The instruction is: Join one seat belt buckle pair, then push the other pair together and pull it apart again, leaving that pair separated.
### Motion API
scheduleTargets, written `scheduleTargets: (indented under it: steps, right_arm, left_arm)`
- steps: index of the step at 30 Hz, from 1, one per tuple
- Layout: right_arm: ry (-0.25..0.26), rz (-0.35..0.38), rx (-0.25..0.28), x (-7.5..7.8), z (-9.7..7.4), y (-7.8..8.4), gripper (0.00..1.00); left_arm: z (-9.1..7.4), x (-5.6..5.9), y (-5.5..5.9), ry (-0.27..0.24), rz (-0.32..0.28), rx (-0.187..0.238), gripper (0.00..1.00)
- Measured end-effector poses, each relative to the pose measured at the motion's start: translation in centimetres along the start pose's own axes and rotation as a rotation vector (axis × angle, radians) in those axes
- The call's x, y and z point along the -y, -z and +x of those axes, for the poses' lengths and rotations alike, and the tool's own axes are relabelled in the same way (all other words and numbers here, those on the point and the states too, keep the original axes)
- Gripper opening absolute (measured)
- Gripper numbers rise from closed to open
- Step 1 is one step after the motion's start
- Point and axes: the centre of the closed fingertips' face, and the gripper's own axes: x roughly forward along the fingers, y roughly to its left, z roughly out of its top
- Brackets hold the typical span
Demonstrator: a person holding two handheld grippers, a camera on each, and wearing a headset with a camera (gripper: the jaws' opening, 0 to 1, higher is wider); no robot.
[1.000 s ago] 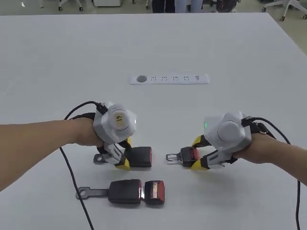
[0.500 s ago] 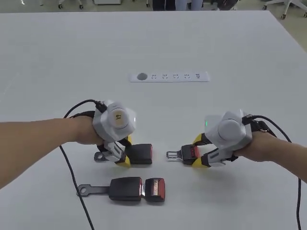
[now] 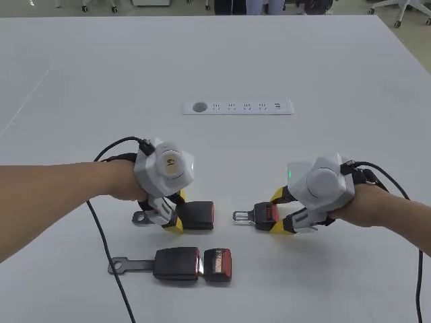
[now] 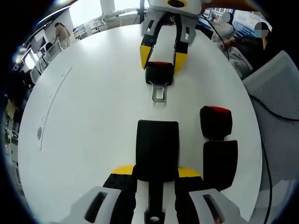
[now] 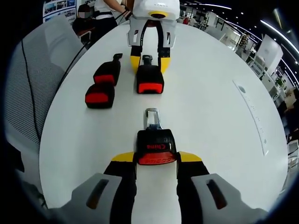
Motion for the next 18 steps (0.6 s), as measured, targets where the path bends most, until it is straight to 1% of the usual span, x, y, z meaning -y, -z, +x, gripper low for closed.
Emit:
scheduleTargets:
  steps: [10,14,18]
  right_arm:
    - [0.003,-0.005,0.013,0.0,0.3,-0.7,0.31]
    - [0.002,-0.010,0.018,-0.1,0.5,-1.2,0.31]
    - [0.001,-0.014,0.023,0.0,1.0,-1.5,0.31]
  left_arm:
    - [-0.1,0.2,-0.1,0.001,-0.001,-0.008,0.32]
    - [-0.2,0.3,-0.1,0.000,-0.004,-0.009,0.32]
    - [-0.2,0.3,-0.1,0.001,-0.006,-0.009,0.32]
